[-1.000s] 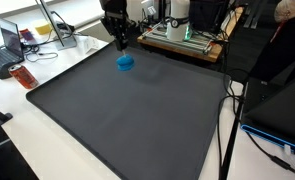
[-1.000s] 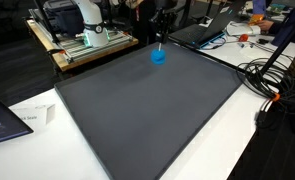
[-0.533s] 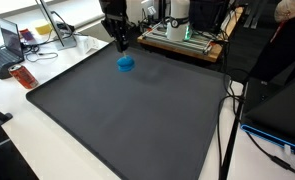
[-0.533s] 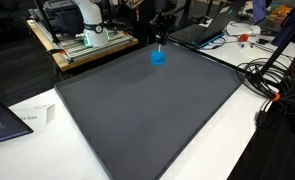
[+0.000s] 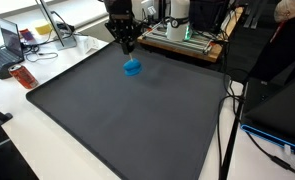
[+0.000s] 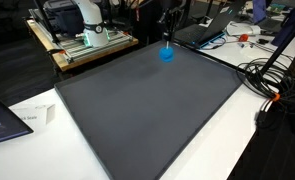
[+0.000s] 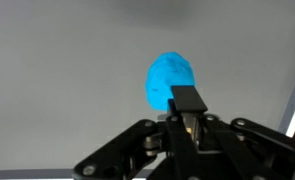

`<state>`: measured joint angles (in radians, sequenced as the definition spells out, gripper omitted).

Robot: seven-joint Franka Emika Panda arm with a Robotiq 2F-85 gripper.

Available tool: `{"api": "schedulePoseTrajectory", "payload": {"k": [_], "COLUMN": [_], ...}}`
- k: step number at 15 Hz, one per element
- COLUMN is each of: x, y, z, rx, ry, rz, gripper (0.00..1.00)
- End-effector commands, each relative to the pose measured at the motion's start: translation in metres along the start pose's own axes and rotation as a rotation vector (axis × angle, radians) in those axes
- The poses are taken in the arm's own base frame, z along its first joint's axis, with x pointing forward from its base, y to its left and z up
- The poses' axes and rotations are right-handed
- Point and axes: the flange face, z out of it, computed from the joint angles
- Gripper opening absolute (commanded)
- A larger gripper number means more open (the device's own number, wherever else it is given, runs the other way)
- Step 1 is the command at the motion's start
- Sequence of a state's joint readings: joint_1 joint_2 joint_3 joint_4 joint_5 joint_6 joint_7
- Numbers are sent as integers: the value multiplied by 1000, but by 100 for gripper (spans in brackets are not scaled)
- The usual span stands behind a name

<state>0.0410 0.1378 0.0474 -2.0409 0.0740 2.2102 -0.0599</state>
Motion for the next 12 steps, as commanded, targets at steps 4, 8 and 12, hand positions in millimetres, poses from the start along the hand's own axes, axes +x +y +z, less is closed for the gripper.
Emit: {"api": "schedulePoseTrajectory", "payload": {"k": [4, 8, 12], "x": [-4, -4, 1], "y": [13, 23, 50], "z": [-5, -1, -7], "rx": [130, 142, -11], "ry": [-29, -61, 66], "rz": [-49, -33, 98], "gripper": [3, 3, 3]}}
